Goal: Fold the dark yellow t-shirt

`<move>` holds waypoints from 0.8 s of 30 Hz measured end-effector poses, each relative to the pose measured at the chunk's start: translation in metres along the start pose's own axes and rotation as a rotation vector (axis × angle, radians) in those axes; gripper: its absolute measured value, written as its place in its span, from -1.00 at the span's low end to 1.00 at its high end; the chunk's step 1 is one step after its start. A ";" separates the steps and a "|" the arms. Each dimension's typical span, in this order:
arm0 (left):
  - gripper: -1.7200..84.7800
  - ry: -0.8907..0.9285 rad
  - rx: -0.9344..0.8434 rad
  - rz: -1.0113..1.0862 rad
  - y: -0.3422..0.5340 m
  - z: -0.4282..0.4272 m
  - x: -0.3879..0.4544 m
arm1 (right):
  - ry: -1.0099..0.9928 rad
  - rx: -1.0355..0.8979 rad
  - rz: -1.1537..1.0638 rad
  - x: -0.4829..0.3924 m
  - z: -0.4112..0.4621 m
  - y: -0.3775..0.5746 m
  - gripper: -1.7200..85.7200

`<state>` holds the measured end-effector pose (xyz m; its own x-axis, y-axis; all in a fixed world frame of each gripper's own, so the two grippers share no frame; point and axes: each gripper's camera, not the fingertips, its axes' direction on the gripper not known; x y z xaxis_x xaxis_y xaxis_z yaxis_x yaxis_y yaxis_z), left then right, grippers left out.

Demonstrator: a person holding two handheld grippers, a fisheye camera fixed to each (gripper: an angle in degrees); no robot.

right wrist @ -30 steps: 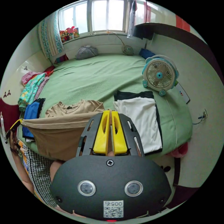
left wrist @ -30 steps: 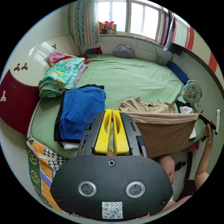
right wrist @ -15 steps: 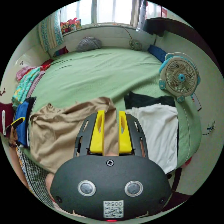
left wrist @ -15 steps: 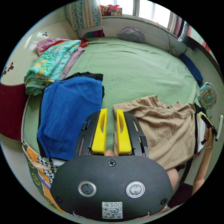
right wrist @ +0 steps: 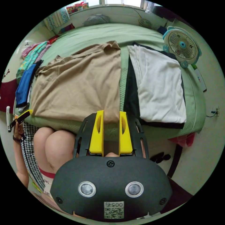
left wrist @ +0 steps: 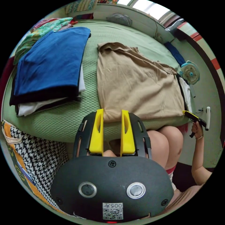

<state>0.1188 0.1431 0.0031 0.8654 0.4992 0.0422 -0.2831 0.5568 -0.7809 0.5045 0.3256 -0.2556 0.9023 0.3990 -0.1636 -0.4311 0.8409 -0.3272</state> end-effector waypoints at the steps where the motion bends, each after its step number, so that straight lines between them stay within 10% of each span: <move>1: -0.71 -0.025 -0.013 -0.008 -0.005 0.002 0.002 | -0.015 0.005 0.012 0.000 0.003 -0.004 -0.82; 24: -0.95 -0.067 0.112 0.017 -0.006 -0.013 -0.021 | 0.040 0.164 -0.023 -0.015 -0.001 -0.012 -0.83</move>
<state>0.1074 0.1204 -0.0014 0.8317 0.5502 0.0745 -0.3449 0.6171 -0.7072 0.4966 0.3094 -0.2502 0.9095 0.3667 -0.1956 -0.4004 0.8994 -0.1754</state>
